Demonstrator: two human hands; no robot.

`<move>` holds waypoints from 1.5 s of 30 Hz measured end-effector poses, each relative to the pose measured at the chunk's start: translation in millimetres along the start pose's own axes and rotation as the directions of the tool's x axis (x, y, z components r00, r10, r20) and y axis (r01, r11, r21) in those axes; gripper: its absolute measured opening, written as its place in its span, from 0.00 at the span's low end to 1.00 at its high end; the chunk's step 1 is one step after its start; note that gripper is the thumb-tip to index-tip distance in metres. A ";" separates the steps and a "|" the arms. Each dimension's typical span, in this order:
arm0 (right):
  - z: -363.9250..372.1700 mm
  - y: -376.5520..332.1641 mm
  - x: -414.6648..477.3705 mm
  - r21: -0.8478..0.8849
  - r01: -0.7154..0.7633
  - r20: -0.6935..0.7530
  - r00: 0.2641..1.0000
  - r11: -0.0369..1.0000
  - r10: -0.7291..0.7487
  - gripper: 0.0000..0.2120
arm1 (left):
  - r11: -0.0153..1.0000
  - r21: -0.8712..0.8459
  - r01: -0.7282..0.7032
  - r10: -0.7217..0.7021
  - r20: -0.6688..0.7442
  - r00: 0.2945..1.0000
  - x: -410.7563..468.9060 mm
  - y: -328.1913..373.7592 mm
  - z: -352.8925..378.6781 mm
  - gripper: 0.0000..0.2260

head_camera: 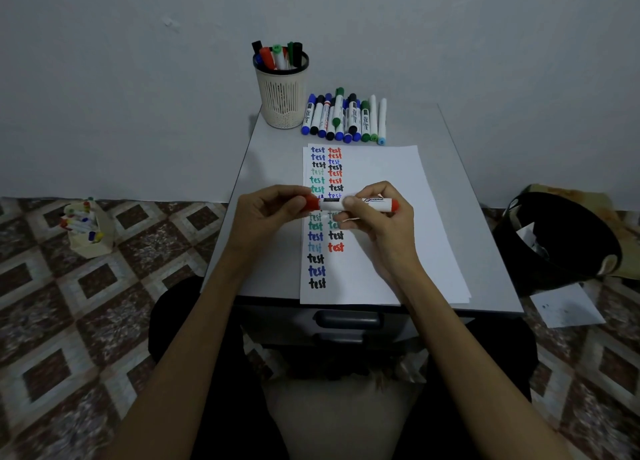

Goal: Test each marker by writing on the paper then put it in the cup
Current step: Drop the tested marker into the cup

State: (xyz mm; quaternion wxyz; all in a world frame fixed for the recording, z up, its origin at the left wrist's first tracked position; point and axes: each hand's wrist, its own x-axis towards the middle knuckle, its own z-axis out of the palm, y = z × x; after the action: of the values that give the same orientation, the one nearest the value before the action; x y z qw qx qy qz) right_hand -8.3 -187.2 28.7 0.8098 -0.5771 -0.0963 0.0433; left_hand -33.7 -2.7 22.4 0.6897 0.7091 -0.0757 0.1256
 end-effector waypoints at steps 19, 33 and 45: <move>-0.4 4.7 -2.0 -0.110 0.076 -0.033 0.996 0.991 -0.080 0.05 | 0.994 0.072 -0.084 0.088 -0.057 0.995 -3.0 -0.5 0.6 0.13; 5.6 -5.1 27.3 -0.664 0.110 0.151 0.988 0.740 -0.011 0.10 | 0.996 0.041 -0.085 0.090 -0.165 0.982 3.7 -6.0 2.0 0.14; 52.1 -27.4 143.1 -0.798 0.329 0.265 0.944 0.505 -0.196 0.25 | 0.612 0.781 0.128 0.040 -0.192 0.980 9.2 -32.7 3.8 0.20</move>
State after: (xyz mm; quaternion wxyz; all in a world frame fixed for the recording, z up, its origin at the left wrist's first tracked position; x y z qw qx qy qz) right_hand 119.7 -122.0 86.1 0.4267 -0.8649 -0.2483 -0.0908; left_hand -15.4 -4.6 -6.4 0.3139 0.9262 0.0712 0.1962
